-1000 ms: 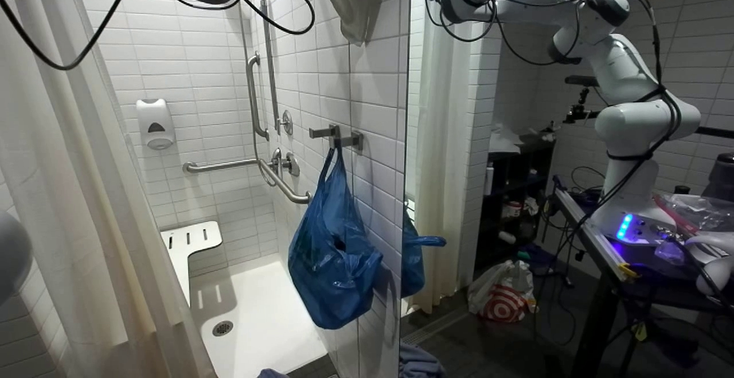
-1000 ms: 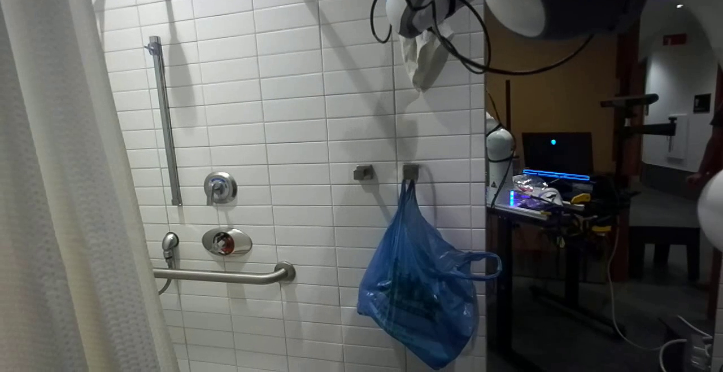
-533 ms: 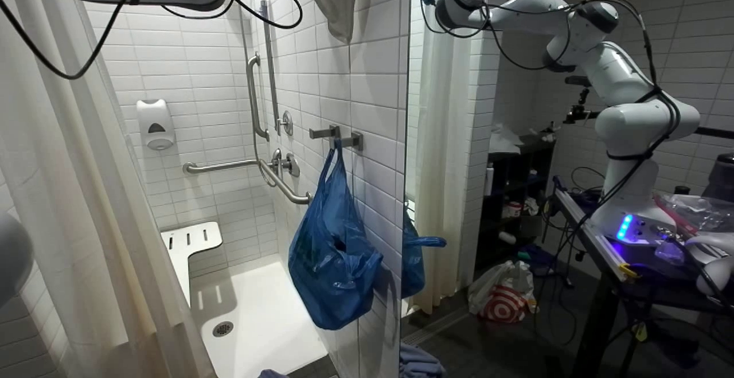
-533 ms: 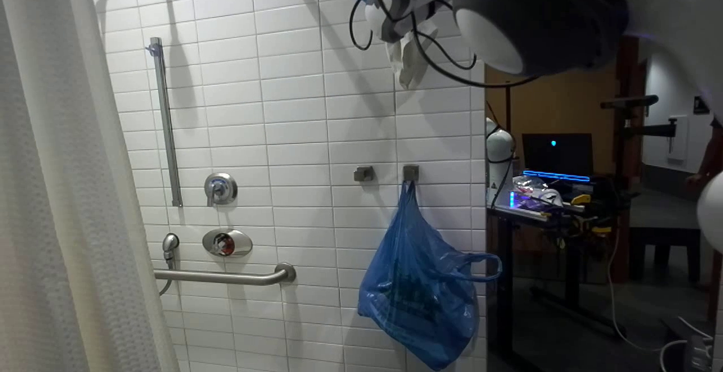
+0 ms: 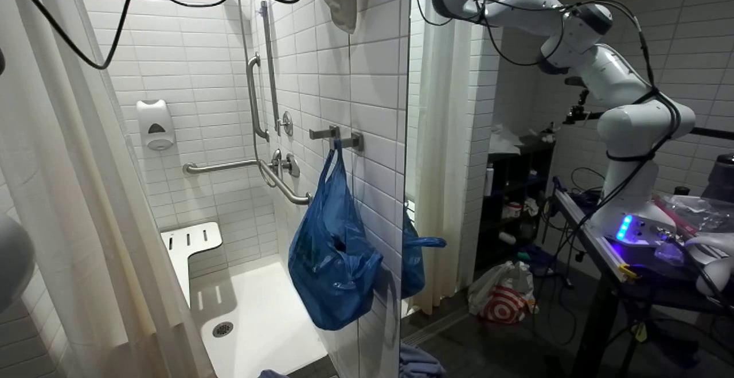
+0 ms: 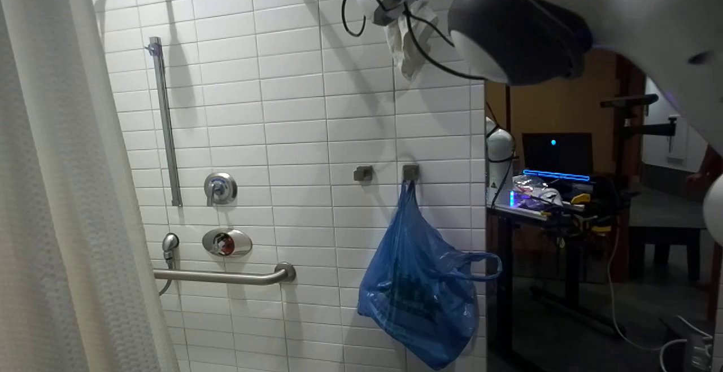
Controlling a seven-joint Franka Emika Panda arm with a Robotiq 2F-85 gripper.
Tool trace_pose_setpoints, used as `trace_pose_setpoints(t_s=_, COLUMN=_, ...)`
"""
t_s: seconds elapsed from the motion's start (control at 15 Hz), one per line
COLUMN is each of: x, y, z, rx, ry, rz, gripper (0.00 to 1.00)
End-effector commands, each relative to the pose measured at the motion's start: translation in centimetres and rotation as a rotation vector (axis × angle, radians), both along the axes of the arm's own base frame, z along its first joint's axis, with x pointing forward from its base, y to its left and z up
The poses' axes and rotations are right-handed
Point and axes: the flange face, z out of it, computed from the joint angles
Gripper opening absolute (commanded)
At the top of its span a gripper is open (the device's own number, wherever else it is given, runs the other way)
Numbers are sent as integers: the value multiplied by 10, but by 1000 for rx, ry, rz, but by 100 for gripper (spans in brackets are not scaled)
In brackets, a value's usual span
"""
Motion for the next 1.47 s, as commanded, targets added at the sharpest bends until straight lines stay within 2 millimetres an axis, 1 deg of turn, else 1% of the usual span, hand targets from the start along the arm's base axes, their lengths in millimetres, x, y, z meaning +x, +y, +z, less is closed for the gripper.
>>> trace_pose_setpoints(t_s=0.0, x=13, y=-1, z=13, rx=-18, ry=32, rz=-38, gripper=2)
trace_pose_setpoints(t_s=0.53, x=39, y=-9, z=11, rx=-60, ry=90, rz=-70, gripper=2)
trace_pose_setpoints(t_s=1.0, x=54, y=-31, z=7, rx=-49, ry=117, rz=-80, gripper=2)
trace_pose_setpoints(t_s=1.4, x=70, y=-35, z=-1, rx=-27, ry=153, rz=-77, gripper=2)
